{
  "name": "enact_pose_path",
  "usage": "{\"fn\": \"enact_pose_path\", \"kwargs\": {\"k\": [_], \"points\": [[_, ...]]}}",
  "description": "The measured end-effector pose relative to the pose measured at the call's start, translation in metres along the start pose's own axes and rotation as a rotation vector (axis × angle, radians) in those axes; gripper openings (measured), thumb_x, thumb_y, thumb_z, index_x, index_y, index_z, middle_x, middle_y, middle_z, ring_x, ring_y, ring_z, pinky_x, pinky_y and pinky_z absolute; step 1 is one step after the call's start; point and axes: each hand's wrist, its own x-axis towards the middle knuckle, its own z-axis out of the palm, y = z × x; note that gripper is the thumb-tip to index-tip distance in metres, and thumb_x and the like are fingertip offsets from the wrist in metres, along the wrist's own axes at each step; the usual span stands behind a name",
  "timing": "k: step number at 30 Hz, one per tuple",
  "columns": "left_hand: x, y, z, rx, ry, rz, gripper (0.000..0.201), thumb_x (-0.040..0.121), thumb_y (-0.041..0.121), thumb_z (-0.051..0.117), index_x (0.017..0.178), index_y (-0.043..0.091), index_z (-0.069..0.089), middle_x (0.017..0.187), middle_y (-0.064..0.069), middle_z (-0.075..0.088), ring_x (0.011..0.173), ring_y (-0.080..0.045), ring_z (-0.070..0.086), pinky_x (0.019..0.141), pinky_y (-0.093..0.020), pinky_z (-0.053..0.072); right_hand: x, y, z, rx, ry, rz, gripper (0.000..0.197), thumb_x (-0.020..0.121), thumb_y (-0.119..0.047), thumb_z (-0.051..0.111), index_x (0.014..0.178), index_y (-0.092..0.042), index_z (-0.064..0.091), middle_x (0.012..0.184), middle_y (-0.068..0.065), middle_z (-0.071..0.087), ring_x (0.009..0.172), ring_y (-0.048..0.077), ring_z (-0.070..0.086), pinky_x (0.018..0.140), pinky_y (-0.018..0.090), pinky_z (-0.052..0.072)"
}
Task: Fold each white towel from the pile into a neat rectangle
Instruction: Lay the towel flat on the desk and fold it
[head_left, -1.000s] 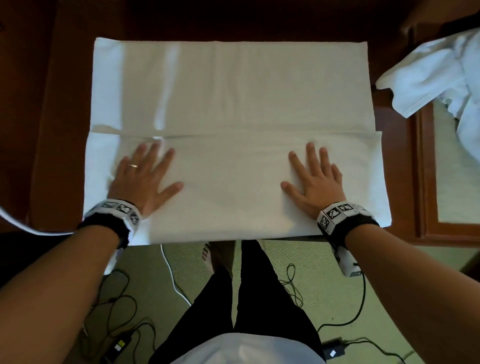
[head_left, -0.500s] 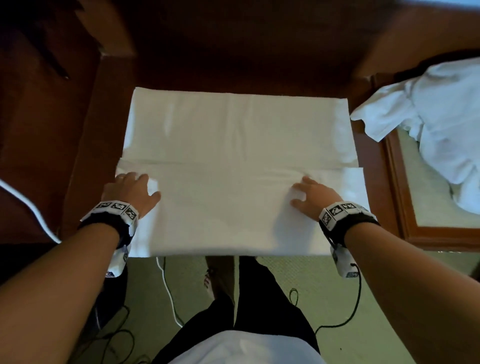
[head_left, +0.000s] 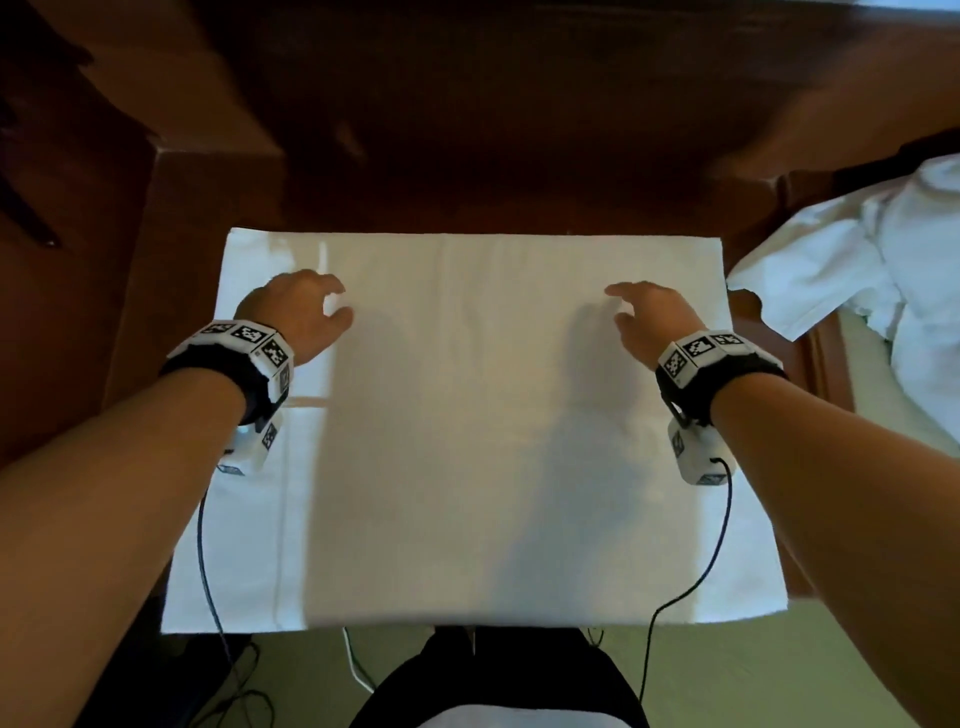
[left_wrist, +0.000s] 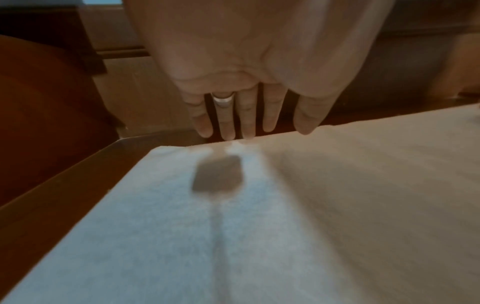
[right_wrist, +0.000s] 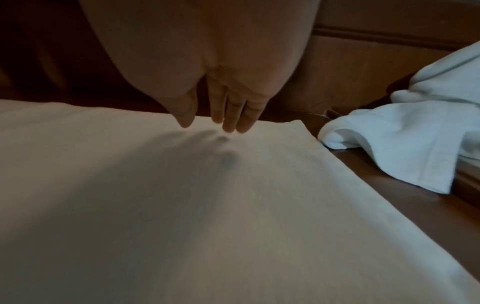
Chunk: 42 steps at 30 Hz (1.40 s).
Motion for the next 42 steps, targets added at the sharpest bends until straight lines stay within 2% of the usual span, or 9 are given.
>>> {"fn": "enact_pose_path", "kwargs": {"k": [7, 13, 16, 18, 20, 25, 30, 37, 42], "points": [[0.068, -0.014, 0.021, 0.352, -0.06, 0.027, 0.071, 0.103, 0.041, 0.041, 0.159, 0.031, -0.002, 0.167, -0.003, 0.011, 0.152, -0.031, 0.013, 0.116, -0.057, 0.024, 0.062, 0.031, 0.004, -0.164, 0.011, 0.004, 0.066, 0.1, -0.02, 0.051, 0.156, -0.025, 0.018, 0.165, 0.006, 0.014, 0.151, 0.027, 0.015, 0.118, 0.05, 0.018], [0.073, -0.004, 0.022, 0.394, 0.254, 0.167, 0.04, 0.085, 0.016, 0.071, 0.122, 0.009, 0.057, 0.105, -0.024, 0.058, 0.101, -0.045, 0.054, 0.108, -0.062, 0.025, 0.067, 0.042, 0.013, -0.202, 0.251, -0.021, 0.034, 0.094, -0.022, 0.057, 0.127, -0.012, 0.055, 0.123, 0.015, 0.052, 0.117, 0.036, 0.045, 0.102, 0.049, 0.029], [0.074, 0.013, 0.0, 0.356, 0.231, 0.195, 0.029, 0.075, 0.007, 0.074, 0.1, 0.002, 0.059, 0.092, -0.024, 0.058, 0.086, -0.044, 0.058, 0.103, -0.057, 0.032, 0.076, 0.038, -0.007, -0.222, 0.268, -0.045, 0.029, 0.093, -0.021, 0.059, 0.118, -0.005, 0.06, 0.119, 0.017, 0.053, 0.113, 0.038, 0.047, 0.099, 0.049, 0.032], [0.072, 0.023, -0.022, 0.29, 0.206, 0.2, 0.023, 0.076, 0.004, 0.071, 0.093, 0.003, 0.056, 0.084, -0.024, 0.06, 0.076, -0.044, 0.06, 0.082, -0.051, 0.046, 0.075, 0.033, -0.027, -0.201, 0.341, -0.095, 0.027, 0.09, -0.021, 0.061, 0.108, -0.001, 0.063, 0.113, 0.019, 0.055, 0.107, 0.039, 0.051, 0.093, 0.048, 0.037], [0.069, 0.024, -0.043, 0.21, 0.226, 0.177, 0.02, 0.083, 0.009, 0.068, 0.096, 0.005, 0.053, 0.086, -0.024, 0.063, 0.075, -0.045, 0.061, 0.067, -0.042, 0.043, 0.068, 0.028, -0.046, -0.109, 0.398, -0.119, 0.023, 0.087, -0.022, 0.062, 0.098, -0.001, 0.064, 0.102, 0.019, 0.06, 0.095, 0.039, 0.058, 0.087, 0.047, 0.042], [0.035, 0.008, -0.076, 0.306, 0.387, 0.288, 0.017, 0.089, 0.027, 0.067, 0.092, 0.014, 0.057, 0.082, -0.014, 0.066, 0.078, -0.037, 0.063, 0.086, -0.048, 0.035, 0.026, 0.019, -0.075, 0.063, 0.486, -0.075, 0.022, 0.083, -0.027, 0.059, 0.096, -0.009, 0.062, 0.071, 0.008, 0.057, 0.068, 0.032, 0.053, 0.086, 0.043, 0.044], [-0.036, -0.003, -0.074, 0.352, 0.495, 0.304, 0.026, 0.093, 0.038, 0.056, 0.082, 0.015, 0.054, 0.079, -0.012, 0.055, 0.079, -0.038, 0.057, 0.084, -0.05, 0.031, -0.043, 0.017, -0.067, -0.073, 0.522, -0.083, 0.01, 0.081, -0.031, 0.048, 0.083, -0.021, 0.048, 0.081, -0.001, 0.049, 0.073, 0.024, 0.042, 0.096, 0.044, 0.026], [-0.162, -0.029, 0.004, 0.369, 0.576, 0.3, 0.026, 0.087, 0.034, 0.05, 0.084, 0.01, 0.061, 0.082, -0.015, 0.053, 0.073, -0.036, 0.056, 0.077, -0.048, 0.031, -0.158, 0.04, 0.011, -0.04, 0.731, -0.112, 0.018, 0.075, -0.029, 0.055, 0.084, -0.014, 0.054, 0.086, 0.01, 0.052, 0.083, 0.033, 0.049, 0.076, 0.057, 0.045], [-0.206, -0.051, 0.094, 0.373, 0.289, 0.325, 0.026, 0.079, 0.037, 0.06, 0.091, 0.014, 0.064, 0.086, -0.012, 0.056, 0.078, -0.035, 0.059, 0.074, -0.048, 0.034, -0.222, 0.065, 0.099, -0.296, 0.432, 0.011, 0.022, 0.065, -0.022, 0.07, 0.086, -0.016, 0.064, 0.09, 0.006, 0.056, 0.092, 0.032, 0.051, 0.084, 0.045, 0.027]]}}
